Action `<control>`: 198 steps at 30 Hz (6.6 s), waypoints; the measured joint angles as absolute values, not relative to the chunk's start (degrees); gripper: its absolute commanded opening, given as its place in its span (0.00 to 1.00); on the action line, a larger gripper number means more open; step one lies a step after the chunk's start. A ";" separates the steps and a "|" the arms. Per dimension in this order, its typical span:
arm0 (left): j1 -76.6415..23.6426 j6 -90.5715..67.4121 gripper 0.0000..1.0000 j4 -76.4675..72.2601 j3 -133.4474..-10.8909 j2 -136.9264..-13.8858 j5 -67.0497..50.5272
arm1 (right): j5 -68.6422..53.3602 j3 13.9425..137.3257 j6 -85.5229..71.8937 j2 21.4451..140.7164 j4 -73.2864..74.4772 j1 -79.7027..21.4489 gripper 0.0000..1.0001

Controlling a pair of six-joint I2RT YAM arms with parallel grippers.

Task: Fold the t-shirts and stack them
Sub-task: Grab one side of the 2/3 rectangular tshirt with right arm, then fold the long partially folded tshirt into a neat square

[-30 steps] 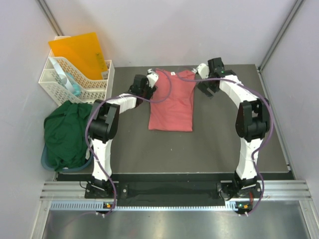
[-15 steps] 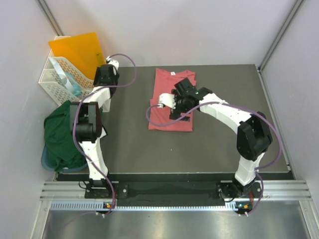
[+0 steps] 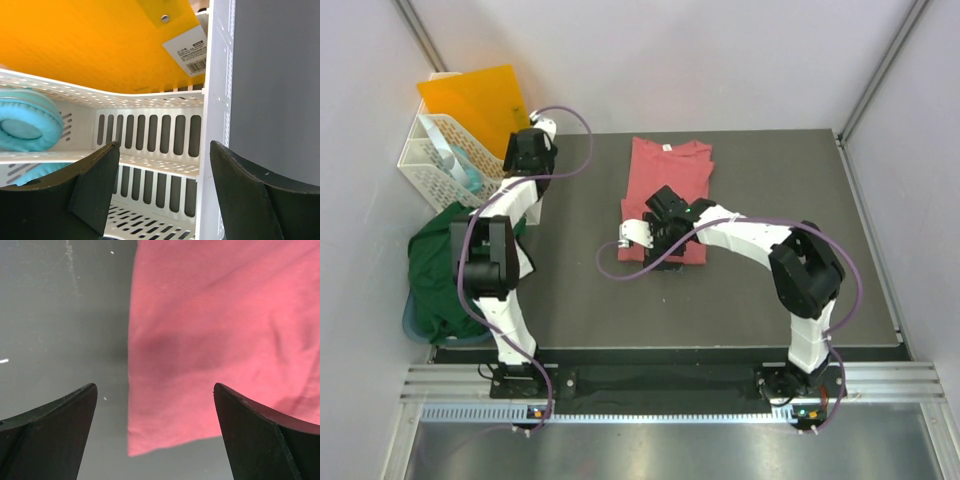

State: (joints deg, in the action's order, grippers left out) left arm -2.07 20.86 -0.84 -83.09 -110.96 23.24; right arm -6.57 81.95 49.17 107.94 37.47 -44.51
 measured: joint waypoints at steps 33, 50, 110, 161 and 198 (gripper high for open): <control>-0.97 22.28 0.78 -0.38 -89.97 -111.42 20.84 | -6.90 83.81 49.17 112.79 40.73 -45.21 0.02; -0.80 22.63 0.78 -0.40 -91.18 -112.09 19.75 | -20.03 108.14 60.03 109.25 75.02 -44.75 0.00; -1.30 18.13 0.77 3.97 -95.35 -116.90 17.30 | 28.29 100.88 58.50 122.15 2.17 -33.71 0.32; -3.70 26.44 0.75 3.90 -89.67 -111.09 14.59 | 12.40 102.08 54.19 129.05 -1.52 -35.33 0.00; -29.78 29.87 0.00 29.08 -104.12 -127.98 -47.97 | 29.78 98.50 38.98 111.61 17.54 -10.00 0.00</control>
